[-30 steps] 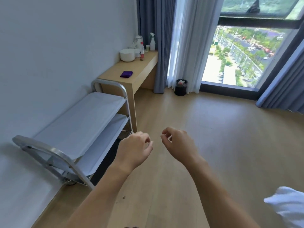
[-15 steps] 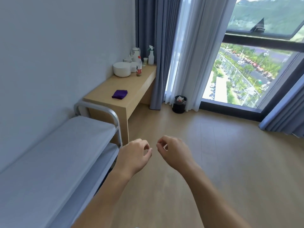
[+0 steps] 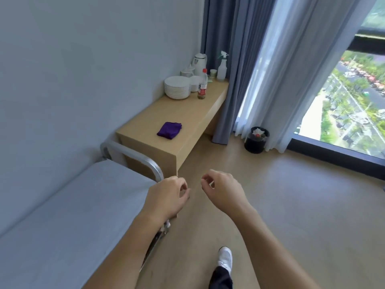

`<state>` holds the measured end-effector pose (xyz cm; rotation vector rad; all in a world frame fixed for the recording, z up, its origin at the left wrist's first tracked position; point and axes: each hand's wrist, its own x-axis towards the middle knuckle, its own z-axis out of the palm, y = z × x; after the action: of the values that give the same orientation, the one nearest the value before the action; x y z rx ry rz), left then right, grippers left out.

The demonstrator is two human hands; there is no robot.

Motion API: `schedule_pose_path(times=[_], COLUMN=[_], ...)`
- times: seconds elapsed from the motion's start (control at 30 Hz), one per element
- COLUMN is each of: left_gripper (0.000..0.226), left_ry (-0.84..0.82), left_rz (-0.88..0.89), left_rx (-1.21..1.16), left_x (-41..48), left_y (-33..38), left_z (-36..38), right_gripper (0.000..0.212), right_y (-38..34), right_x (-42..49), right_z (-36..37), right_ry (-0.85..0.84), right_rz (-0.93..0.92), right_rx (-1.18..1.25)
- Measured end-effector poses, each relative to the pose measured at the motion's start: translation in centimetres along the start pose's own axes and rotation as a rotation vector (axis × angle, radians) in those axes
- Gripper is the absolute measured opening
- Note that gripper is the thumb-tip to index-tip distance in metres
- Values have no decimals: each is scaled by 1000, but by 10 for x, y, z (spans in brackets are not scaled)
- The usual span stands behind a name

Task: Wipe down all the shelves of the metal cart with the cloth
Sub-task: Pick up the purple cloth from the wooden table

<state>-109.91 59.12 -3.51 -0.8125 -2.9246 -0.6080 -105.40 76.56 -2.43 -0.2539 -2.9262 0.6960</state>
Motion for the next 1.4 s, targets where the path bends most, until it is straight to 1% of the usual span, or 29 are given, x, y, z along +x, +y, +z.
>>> schedule_pose_path(times=[0.1,0.23,0.37,0.43,0.57,0.67,0.73,0.87,0.97,1.13,1.2,1.3,1.33,1.4], left_gripper=[23,24,27,29,31,32,31,27,23,19,19,22,22,23], left_ry=[14,33,12,5,-90,-133,-141,-90,-44,3,30,68,90,146], left_rz=[-67,-155,-258,-287,-294,-304,-327,-447,-541,-712,-765,-850,-883,-956], left_rx=[58,95,81,113,242,228,184,44,20,-45,-81,-94,-89,-88], left_x=[61,142,199,222,258,288,308,345,358,369,376,384,384,384], left_y=[-16,-34,-51,-66,-101,-133,-155,-180,-186,-188,-188,-183,-181,-175], left_z=[9,20,30,30,37,46,55,80,99,118,120,121,122,124], right_gripper=[18,22,27,27,26,23,23,22,25,37,51,79,85,89], right_y=[12,26,37,35,24,20,20,21,17,14,17,23,26,31], right_x=[72,173,262,303,367,414,442,489,515,548,559,568,570,573], right_z=[9,14,19,27,52,76,92,123,145,184,197,215,221,231], right_ry=[-41,-123,-227,-257,-371,-414,-450,-524,-552,-657,-686,-768,-786,-783], right_rz=[-71,-232,-364,-430,-526,-558,-547,-524,-556,-616,-610,-587,-602,-668], right_rx=[3,-49,-131,-146,-149,-172,-196,-220,-251,-322,-361,-417,-429,-446])
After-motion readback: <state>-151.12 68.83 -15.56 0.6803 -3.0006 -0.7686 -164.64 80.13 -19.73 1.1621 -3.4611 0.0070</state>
